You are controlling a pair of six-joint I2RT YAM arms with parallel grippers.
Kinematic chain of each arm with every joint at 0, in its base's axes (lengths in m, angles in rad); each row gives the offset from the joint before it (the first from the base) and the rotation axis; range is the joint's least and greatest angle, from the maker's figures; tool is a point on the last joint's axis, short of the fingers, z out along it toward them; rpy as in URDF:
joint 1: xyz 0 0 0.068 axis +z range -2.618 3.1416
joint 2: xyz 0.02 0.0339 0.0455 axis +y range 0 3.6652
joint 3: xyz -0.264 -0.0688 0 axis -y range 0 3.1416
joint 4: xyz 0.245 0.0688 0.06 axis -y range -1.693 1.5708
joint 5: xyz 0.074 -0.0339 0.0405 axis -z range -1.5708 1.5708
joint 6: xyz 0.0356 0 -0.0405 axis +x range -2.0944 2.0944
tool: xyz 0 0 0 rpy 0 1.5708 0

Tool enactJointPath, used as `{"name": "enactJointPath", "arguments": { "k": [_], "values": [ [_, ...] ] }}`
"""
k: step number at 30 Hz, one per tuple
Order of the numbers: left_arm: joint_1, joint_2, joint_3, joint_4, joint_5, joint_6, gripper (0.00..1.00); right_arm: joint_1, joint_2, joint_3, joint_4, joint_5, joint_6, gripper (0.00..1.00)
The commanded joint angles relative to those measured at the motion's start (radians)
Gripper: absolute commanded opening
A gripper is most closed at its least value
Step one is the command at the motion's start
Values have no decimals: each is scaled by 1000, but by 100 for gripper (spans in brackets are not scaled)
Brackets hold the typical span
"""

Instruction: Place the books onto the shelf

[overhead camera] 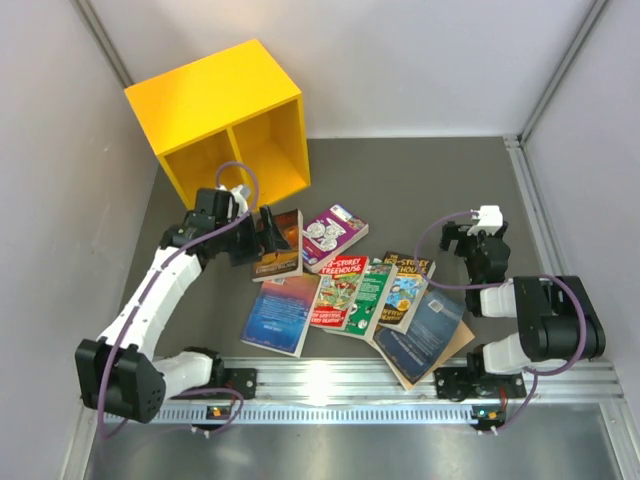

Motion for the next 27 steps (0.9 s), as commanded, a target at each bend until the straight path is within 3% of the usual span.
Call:
{"name": "enactJointPath", "arguments": {
  "k": [1, 6, 9, 10, 11, 12, 14, 16, 17, 18, 22, 27],
  "values": [
    [-13, -39, 62, -42, -30, -66, 98, -2, -1, 26, 68, -13, -3, 100],
    [-12, -128, 71, 36, -85, -162, 98, -2, -13, 33, 51, -1, -6, 100],
    [-4, -199, -28, 111, -109, -292, 98, 25, -169, 250, -482, 194, 51, 100],
    [2, -217, -60, 131, -86, -316, 98, 25, -170, 318, -600, 347, 88, 100],
    [16, -219, -91, 160, -36, -322, 98, 19, -158, 404, -742, 377, 107, 100],
    [24, -213, -140, 208, 52, -339, 98, 19, -151, 415, -756, 390, 100, 100],
    [24, -196, -156, 199, 79, -335, 98, 13, -186, 395, -736, 367, 130, 100],
    [25, -200, -175, 144, 12, -319, 98, -36, -206, 397, -784, 373, 350, 100],
    [28, -211, -204, 167, -9, -312, 98, -53, -217, 417, -893, 372, 515, 100],
    [33, -213, -214, 179, -11, -305, 98, -67, -223, 418, -927, 372, 568, 100],
    [76, -164, -219, 187, -20, -261, 98, -87, -245, 395, -967, 122, 616, 100],
    [155, -93, -244, 228, -8, -203, 98, -87, -213, 489, -1209, 137, 584, 100]
  ]
}}
